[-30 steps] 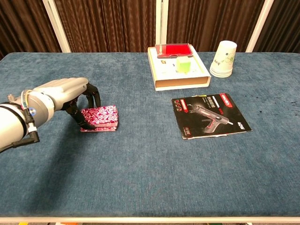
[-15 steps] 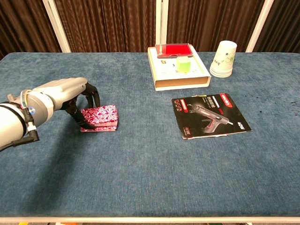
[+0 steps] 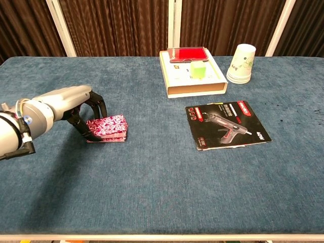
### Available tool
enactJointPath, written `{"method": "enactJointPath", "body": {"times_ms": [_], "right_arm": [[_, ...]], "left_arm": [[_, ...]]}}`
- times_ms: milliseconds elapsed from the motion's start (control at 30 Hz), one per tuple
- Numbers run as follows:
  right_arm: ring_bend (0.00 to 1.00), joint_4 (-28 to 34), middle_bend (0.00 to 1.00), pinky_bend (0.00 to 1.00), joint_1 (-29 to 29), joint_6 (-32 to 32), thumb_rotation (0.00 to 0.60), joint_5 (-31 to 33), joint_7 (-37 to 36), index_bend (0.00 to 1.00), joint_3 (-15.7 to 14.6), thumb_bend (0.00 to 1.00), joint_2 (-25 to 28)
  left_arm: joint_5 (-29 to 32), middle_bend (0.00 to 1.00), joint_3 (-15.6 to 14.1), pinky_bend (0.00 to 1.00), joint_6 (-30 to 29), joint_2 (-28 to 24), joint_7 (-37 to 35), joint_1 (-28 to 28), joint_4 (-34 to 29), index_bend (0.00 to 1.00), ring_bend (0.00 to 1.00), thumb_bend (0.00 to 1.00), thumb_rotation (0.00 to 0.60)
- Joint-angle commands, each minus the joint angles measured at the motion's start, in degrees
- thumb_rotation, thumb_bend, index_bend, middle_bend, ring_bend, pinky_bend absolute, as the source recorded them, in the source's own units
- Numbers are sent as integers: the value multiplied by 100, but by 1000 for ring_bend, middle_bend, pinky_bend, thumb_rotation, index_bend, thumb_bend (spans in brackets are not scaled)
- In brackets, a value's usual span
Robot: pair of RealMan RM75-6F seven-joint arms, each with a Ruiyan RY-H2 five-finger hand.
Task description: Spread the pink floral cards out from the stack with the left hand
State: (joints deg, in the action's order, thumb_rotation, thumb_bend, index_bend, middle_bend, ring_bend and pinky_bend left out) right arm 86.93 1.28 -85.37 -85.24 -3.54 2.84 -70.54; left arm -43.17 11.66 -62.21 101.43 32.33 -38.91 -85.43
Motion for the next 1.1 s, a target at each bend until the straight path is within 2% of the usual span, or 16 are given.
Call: {"method": "enactJointPath", "body": {"times_ms": [33, 567, 867, 1100], "right_arm": [[0, 0, 0, 0, -2, -4, 600, -1, 7, 0, 0, 230, -3], [0, 63, 0, 0, 4, 7, 600, 5, 109, 0, -5, 230, -2], [0, 120, 0, 0, 9, 7, 600, 14, 187, 0, 1, 230, 8], [0, 215, 0, 0, -6, -53, 600, -23, 284, 0, -2, 230, 29]], "left_arm": [[-48, 528, -28, 86, 88, -38, -157, 47, 29, 526, 181, 282, 600], [-410, 538, -11, 86, 71, -123, -688, 175, 35, 538, 193, 283, 600], [-478, 537, 97, 86, 56, -356, -901, 238, 31, 538, 193, 282, 600], [-451, 538, 253, 86, 91, -561, -1153, 291, 358, 540, 194, 282, 600]]}}
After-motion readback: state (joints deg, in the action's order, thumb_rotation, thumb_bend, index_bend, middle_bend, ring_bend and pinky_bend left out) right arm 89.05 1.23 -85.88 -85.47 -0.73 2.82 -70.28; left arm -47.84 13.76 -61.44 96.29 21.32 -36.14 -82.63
